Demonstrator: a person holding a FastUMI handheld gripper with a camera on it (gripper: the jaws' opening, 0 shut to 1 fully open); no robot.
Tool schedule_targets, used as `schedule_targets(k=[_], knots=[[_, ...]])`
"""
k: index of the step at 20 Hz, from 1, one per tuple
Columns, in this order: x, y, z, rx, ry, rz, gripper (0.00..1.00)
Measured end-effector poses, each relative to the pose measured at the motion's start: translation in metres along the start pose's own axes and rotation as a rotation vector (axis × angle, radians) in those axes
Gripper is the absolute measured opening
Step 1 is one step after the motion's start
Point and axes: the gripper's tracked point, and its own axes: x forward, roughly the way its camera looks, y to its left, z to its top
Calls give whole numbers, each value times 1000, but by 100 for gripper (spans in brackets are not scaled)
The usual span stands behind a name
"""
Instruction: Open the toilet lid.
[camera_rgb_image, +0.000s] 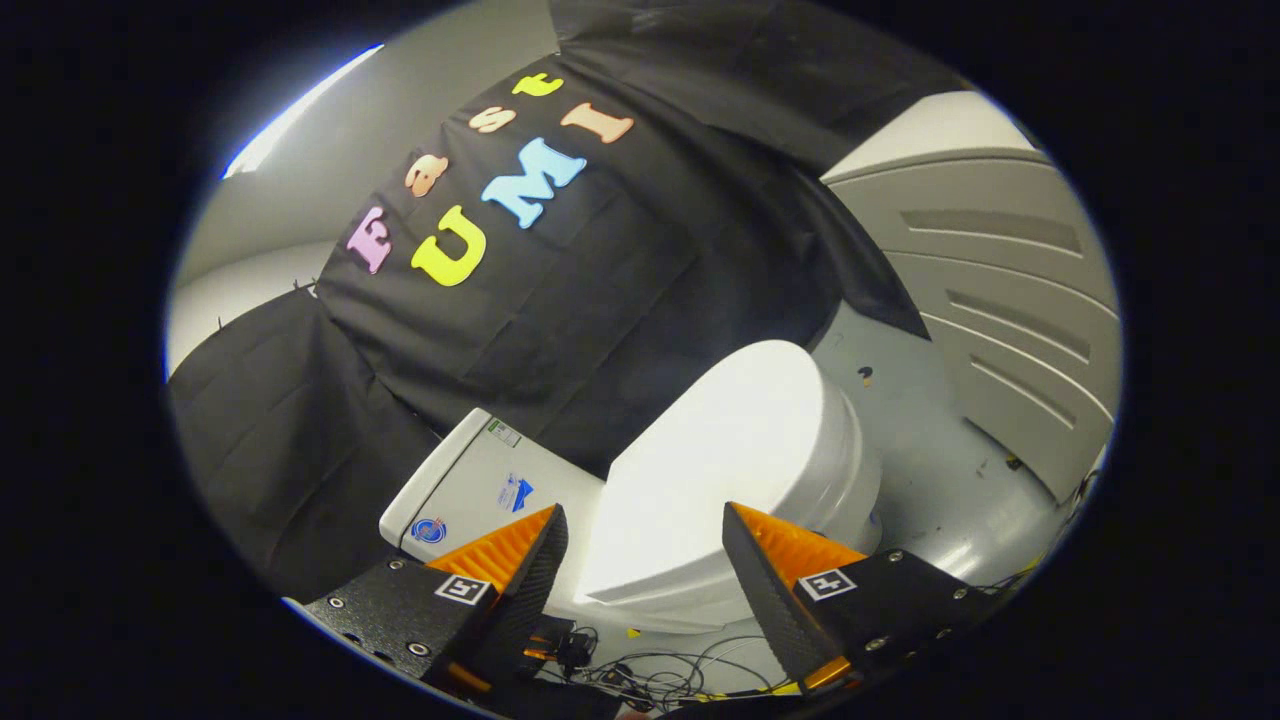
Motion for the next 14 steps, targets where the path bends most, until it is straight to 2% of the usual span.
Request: schedule_targets(k=[6,9,14], knots=[[9,-48,-17,168,-23,-65,95],[13,-75,-38,239,-13,-128,95],[20,-101,-55,343,-21,-165,94]])
